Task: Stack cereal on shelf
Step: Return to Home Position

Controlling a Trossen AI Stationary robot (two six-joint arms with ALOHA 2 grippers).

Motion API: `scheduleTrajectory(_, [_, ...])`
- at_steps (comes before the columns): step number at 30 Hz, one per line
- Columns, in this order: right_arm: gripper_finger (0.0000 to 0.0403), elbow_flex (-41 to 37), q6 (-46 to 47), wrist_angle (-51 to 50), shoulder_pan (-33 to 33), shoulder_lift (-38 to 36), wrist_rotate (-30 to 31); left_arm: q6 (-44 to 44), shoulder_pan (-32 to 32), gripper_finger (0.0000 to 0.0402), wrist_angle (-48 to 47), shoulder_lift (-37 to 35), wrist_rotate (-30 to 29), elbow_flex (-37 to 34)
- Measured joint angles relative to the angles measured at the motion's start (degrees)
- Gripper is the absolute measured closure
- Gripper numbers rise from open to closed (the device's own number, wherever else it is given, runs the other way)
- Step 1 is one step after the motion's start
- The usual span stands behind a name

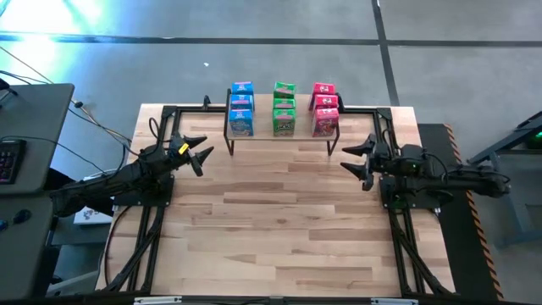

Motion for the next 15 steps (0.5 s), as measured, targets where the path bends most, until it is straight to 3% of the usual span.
scheduleTrajectory(7, [0.0160,-5.7,0.6,5.4,0.0,-5.0,-0.2,0.0,0.0,0.0169,0.0,0.0,0.0,0.0])
scheduleTrajectory(15, [0.0160,-8.8,1.1,5.1,0.0,-10.2,-0.1,0.4,0.0,0.0169,0.0,0.0,0.0,0.0])
